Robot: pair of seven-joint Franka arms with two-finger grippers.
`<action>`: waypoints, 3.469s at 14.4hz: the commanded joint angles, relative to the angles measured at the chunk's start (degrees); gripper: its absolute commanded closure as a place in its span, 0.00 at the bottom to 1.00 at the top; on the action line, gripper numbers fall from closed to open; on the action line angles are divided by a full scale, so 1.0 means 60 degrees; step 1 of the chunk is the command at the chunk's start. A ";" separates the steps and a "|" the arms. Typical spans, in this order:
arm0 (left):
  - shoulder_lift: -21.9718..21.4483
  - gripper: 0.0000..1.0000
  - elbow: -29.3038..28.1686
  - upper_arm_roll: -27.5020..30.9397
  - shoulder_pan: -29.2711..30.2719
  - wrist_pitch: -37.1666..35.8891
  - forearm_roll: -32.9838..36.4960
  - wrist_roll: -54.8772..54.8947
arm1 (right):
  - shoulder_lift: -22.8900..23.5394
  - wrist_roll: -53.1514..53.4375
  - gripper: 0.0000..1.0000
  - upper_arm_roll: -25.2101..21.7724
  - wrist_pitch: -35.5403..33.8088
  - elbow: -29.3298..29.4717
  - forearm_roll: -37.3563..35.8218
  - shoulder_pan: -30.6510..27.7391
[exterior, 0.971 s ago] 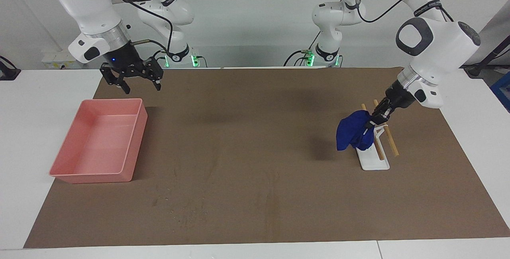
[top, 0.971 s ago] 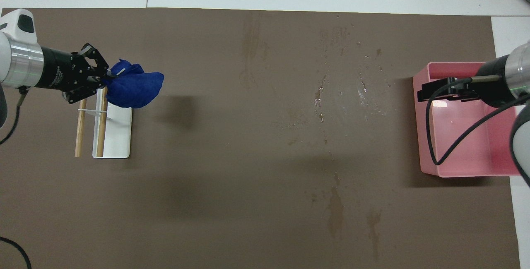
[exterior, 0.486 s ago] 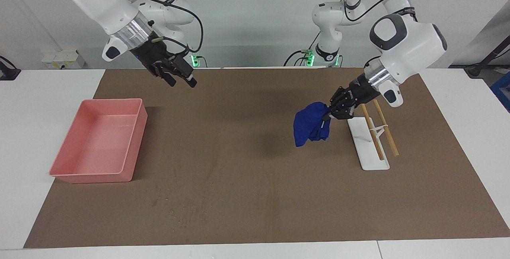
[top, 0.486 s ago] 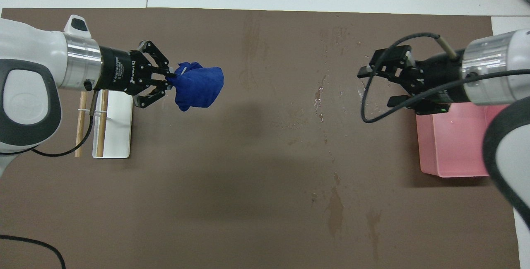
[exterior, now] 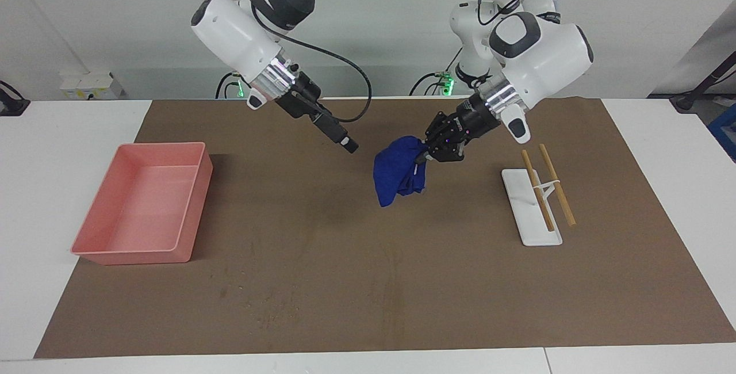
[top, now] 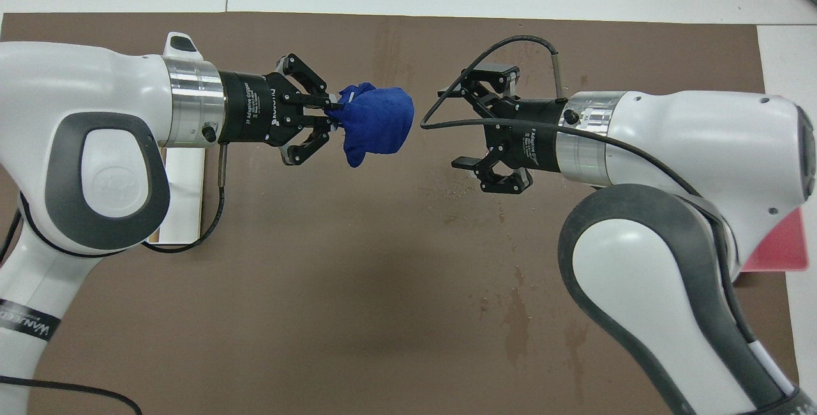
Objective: Wipe water with towel using both arms
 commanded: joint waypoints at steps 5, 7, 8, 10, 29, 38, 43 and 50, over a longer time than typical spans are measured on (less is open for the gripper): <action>-0.0444 1.00 -0.0495 0.0107 -0.1068 0.1659 -0.0596 -0.0668 | 0.0285 0.1094 0.00 -0.0042 0.1197 -0.0156 0.2034 0.0717; -0.0502 1.00 -0.0495 0.0107 -0.1128 0.1659 -0.0611 -0.0960 | 0.0373 0.1095 0.00 -0.0042 0.1929 -0.0331 0.2078 0.1040; -0.0561 1.00 -0.0495 0.0093 -0.1128 0.1587 -0.0611 -0.1078 | 0.0460 0.1037 0.00 -0.0042 0.1961 -0.0332 0.2078 0.1099; -0.0765 1.00 -0.0495 0.0078 -0.1128 0.1411 -0.0800 -0.1225 | 0.0577 0.0992 0.00 -0.0042 0.2005 -0.0303 0.2078 0.1071; -0.0884 0.00 -0.0424 0.0195 -0.1392 0.1953 0.2339 -0.1109 | 0.0579 -0.1422 0.93 -0.0042 0.1844 -0.0535 0.1932 0.1173; -0.0268 0.00 0.1232 0.0297 -0.0062 -0.1204 0.6962 0.5264 | -0.0241 -0.6882 0.93 -0.0116 -0.2414 -0.1823 -0.4471 0.0456; -0.0414 0.00 0.1365 0.0327 0.1197 -0.3596 0.8441 1.1138 | -0.0419 -0.8362 0.93 -0.0086 -0.2230 -0.3583 -0.6221 0.0296; -0.0358 0.00 0.2605 0.0415 0.2812 -0.6565 0.8427 1.4360 | 0.0300 -0.9324 1.00 -0.0042 -0.0414 -0.5076 -0.7238 -0.0747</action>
